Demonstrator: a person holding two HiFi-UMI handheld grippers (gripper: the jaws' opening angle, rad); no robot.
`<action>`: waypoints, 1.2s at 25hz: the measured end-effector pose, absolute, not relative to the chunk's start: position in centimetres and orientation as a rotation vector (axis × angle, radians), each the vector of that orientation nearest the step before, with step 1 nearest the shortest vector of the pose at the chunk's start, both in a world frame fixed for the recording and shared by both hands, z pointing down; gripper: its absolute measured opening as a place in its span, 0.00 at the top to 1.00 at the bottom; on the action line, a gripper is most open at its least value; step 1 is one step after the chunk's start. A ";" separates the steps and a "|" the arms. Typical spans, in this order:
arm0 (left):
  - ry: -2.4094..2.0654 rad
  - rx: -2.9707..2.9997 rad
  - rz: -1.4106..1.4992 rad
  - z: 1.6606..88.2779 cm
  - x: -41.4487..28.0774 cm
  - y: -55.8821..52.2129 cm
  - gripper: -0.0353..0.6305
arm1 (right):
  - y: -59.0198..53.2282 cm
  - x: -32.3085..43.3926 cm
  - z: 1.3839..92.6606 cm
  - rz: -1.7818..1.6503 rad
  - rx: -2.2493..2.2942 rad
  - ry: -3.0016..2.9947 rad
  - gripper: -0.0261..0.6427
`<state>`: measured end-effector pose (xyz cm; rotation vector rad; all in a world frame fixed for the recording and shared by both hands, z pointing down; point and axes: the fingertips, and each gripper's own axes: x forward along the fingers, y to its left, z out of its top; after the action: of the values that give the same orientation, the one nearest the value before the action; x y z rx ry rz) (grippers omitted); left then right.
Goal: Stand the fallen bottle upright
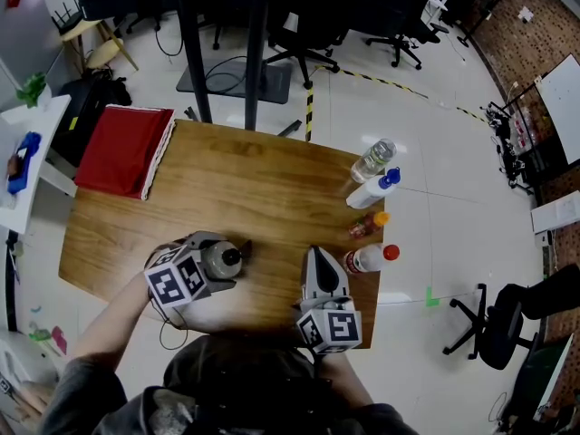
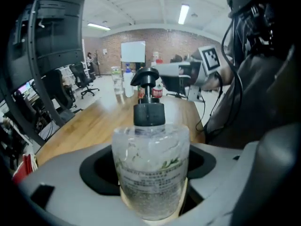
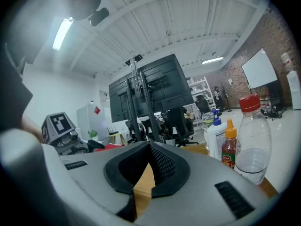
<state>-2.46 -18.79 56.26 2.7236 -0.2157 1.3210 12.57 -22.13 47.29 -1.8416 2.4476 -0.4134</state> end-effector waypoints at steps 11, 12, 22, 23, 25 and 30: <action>-0.805 2.731 0.677 52.0 -3.2 -24.1 0.35 | -21.8 12.3 46.8 -0.393 -1.836 2.465 0.95; -0.859 2.717 0.623 52.1 -3.4 -24.5 0.35 | -21.7 12.2 46.7 -0.390 -1.838 2.466 0.95; -1.298 2.694 0.336 53.1 -4.6 -28.2 0.35 | -21.4 10.9 47.3 -0.378 -1.813 2.542 0.95; -1.322 2.686 0.328 53.5 -4.6 -28.4 0.35 | -21.5 10.7 47.3 -0.376 -1.811 2.549 0.95; -1.354 2.669 0.325 54.5 -4.7 -28.5 0.35 | -21.6 10.3 47.3 -0.371 -1.804 2.558 0.95; -1.431 2.631 0.330 56.3 -5.4 -28.6 0.35 | -21.7 9.2 47.5 -0.374 -1.788 2.575 0.95</action>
<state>-5.44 -28.64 56.31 2.6314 -1.4306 0.3297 9.22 -21.69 47.48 -1.7883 2.5749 -0.3743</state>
